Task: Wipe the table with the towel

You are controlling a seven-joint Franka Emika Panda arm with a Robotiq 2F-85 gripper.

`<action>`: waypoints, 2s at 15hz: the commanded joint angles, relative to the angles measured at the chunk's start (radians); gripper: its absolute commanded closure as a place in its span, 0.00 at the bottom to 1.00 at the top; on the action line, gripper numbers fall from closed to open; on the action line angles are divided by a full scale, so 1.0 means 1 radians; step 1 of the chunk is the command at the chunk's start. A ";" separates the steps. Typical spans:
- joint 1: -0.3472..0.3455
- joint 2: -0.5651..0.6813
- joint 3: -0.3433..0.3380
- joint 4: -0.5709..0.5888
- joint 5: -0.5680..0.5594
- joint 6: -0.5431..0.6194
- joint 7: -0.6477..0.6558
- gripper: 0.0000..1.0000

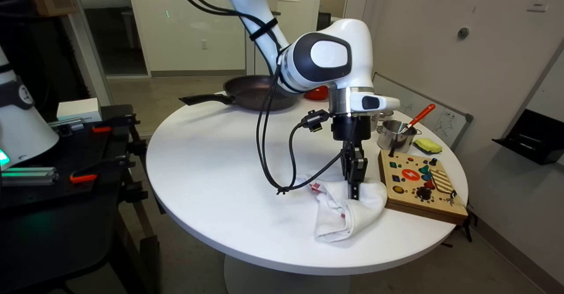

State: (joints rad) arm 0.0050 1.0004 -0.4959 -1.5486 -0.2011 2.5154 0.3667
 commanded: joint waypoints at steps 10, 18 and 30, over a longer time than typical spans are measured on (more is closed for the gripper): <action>-0.085 0.030 0.028 0.004 -0.012 -0.111 0.052 0.31; -0.106 -0.063 0.021 0.030 -0.011 -0.074 0.050 0.00; -0.335 -0.243 0.312 0.216 0.319 -0.572 -0.186 0.00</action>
State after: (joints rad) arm -0.2809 0.7772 -0.2522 -1.3799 0.0374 2.0512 0.2494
